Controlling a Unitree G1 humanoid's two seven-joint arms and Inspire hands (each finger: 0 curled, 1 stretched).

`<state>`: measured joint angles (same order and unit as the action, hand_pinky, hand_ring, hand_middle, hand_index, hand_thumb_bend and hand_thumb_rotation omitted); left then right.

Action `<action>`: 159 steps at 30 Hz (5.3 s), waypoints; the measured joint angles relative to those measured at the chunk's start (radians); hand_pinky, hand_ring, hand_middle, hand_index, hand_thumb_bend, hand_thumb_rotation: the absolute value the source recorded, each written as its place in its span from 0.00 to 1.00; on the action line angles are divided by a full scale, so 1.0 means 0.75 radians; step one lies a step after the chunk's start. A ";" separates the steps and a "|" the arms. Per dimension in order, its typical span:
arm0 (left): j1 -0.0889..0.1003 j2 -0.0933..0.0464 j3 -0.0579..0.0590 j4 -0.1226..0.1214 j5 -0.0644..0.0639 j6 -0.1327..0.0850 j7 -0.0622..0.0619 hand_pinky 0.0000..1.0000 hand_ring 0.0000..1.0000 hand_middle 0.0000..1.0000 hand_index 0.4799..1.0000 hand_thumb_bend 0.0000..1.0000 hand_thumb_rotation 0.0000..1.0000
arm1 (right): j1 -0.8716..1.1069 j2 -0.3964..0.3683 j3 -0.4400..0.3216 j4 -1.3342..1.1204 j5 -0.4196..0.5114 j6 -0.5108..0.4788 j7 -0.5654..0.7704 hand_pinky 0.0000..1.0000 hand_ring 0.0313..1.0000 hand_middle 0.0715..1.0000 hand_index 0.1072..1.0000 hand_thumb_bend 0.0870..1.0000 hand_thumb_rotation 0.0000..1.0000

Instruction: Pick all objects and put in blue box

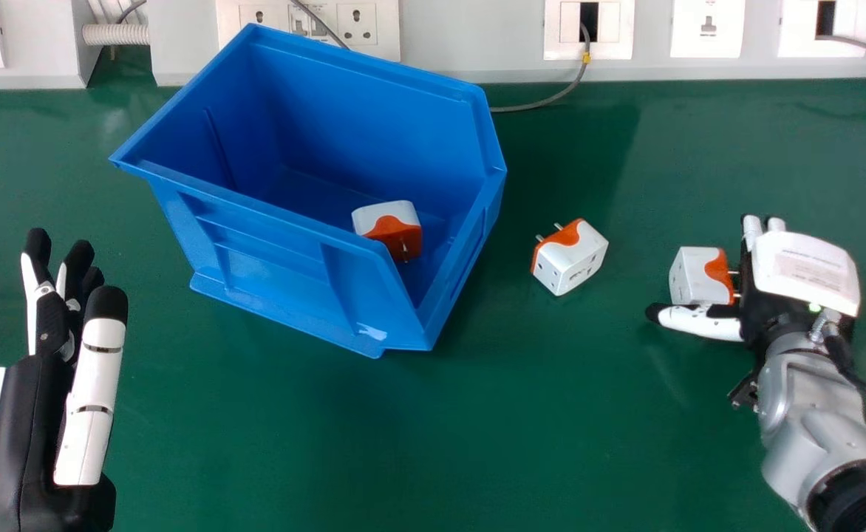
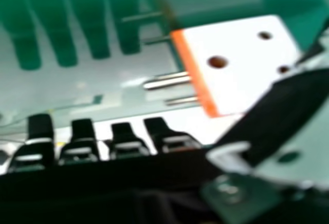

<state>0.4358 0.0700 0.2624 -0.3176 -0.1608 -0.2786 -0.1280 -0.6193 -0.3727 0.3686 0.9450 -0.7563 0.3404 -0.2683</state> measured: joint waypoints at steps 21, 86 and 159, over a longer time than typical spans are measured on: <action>0.005 0.009 0.022 -0.027 -0.009 0.013 -0.001 1.00 1.00 1.00 1.00 0.51 0.83 | -0.110 -0.002 0.024 0.124 0.104 -0.104 0.011 0.55 0.62 0.66 0.65 0.48 0.41; 0.012 0.025 0.033 -0.052 -0.015 0.040 -0.008 1.00 1.00 1.00 1.00 0.54 0.81 | 0.552 -0.317 -0.306 -1.405 0.124 -0.214 0.294 0.11 0.14 0.17 0.41 0.44 0.14; 0.085 -0.009 0.026 -0.043 -0.022 -0.043 -0.015 1.00 1.00 1.00 1.00 0.54 0.79 | -0.760 0.522 0.341 0.318 -0.115 -0.584 -0.004 0.26 0.36 0.44 0.47 0.46 0.01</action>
<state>0.4992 0.0631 0.2817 -0.3495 -0.1771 -0.3108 -0.1393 -1.1893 0.0185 0.6243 1.1838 -0.8422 -0.0976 -0.2713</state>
